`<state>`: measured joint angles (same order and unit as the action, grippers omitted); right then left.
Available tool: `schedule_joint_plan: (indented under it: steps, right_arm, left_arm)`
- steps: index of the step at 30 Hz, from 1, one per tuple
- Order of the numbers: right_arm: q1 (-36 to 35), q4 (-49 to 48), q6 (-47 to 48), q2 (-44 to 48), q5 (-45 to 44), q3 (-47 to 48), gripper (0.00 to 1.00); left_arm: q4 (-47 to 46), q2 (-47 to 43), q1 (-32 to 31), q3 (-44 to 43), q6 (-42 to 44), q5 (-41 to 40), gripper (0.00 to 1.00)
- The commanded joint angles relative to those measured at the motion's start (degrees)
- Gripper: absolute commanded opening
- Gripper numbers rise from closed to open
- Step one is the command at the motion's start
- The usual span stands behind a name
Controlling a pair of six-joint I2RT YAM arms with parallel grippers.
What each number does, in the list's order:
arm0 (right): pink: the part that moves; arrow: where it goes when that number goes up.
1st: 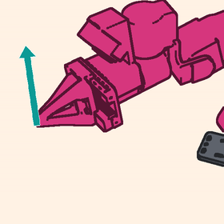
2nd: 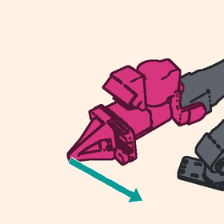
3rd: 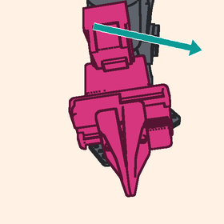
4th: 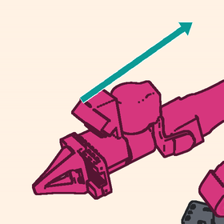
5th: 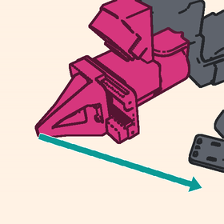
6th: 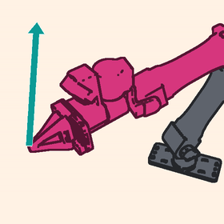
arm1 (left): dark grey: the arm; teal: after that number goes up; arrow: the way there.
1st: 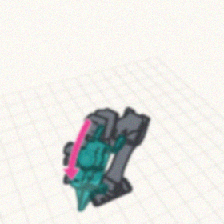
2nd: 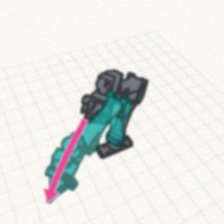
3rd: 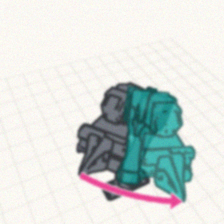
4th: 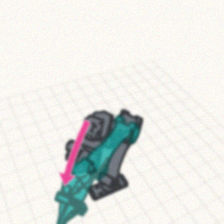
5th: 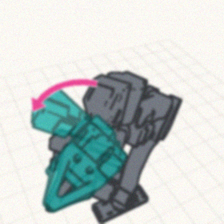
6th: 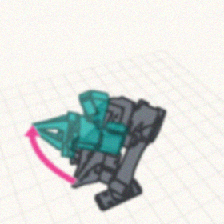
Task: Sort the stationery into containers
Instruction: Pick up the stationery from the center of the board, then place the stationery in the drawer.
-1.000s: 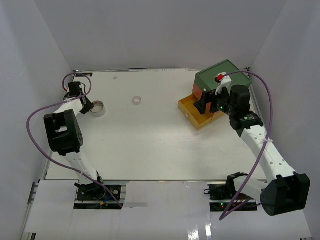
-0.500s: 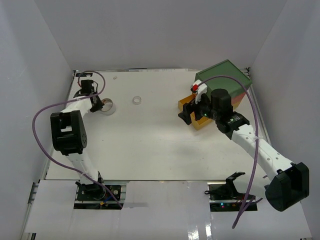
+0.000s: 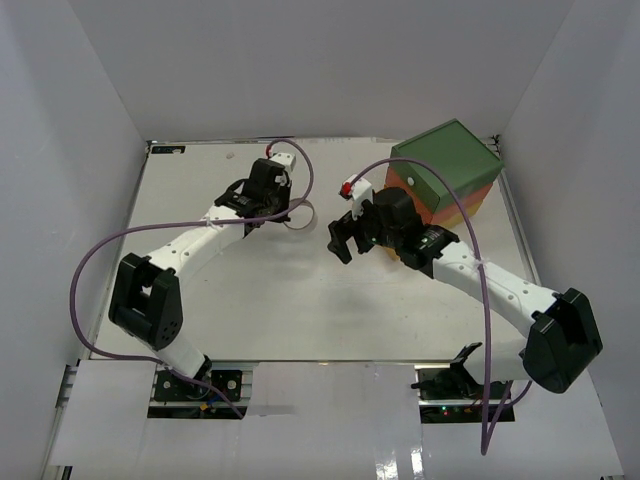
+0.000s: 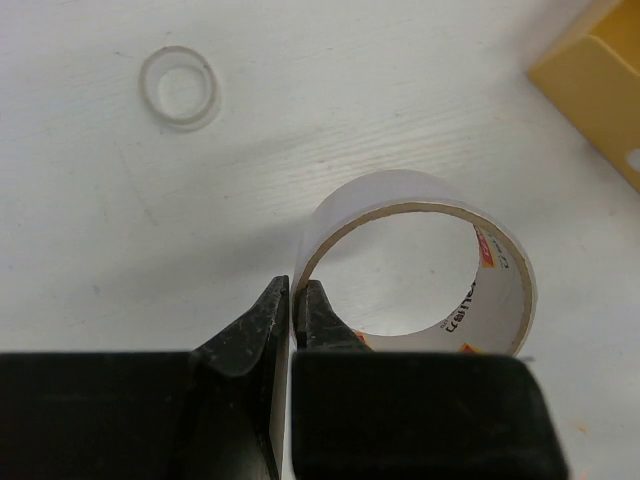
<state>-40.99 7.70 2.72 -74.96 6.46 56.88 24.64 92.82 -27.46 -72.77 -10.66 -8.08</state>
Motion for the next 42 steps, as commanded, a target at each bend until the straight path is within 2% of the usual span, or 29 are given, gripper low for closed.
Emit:
schedule_joint_plan:
  steps: [1,2,10,25,34,37,40,42]
  right_arm:
    - [-2.07,-0.68,-7.37,-2.81,-5.83,4.81,1.0]
    - [-2.33,-0.5,-8.42,-3.52,-6.19,5.25,0.95]
    - [-3.22,1.08,-16.77,-9.06,-12.43,10.35,0.9]
    - [-3.22,3.72,-20.3,-20.05,-13.58,20.28,0.66]
    - [-3.22,4.33,-20.48,-21.54,-13.75,20.72,0.43]
    - [-3.22,4.51,-20.21,-21.63,-13.67,20.64,0.38]
    - [-3.22,4.6,-20.12,-21.9,-13.32,20.55,0.29]
    - [-3.22,4.69,-19.86,-21.9,-13.31,20.37,0.19]
  left_arm:
    - [1.2,-4.21,-2.59,1.31,-0.06,-3.35,0.0]
    - [1.11,-4.57,-3.81,1.49,-0.24,-3.7,0.0]
    - [0.76,-5.37,-7.34,2.99,-3.67,-5.02,0.0]
    - [-0.03,-6.33,-8.4,4.13,-6.13,-4.67,0.0]
    - [-0.12,-7.03,-8.84,4.31,-6.22,-4.93,0.0]
    - [-0.12,-7.21,-8.92,4.31,-6.22,-4.93,0.0]
    - [-0.21,-7.3,-8.92,4.31,-6.31,-4.76,0.0]
    - [-0.3,-7.47,-8.92,4.39,-6.48,-4.49,0.02]
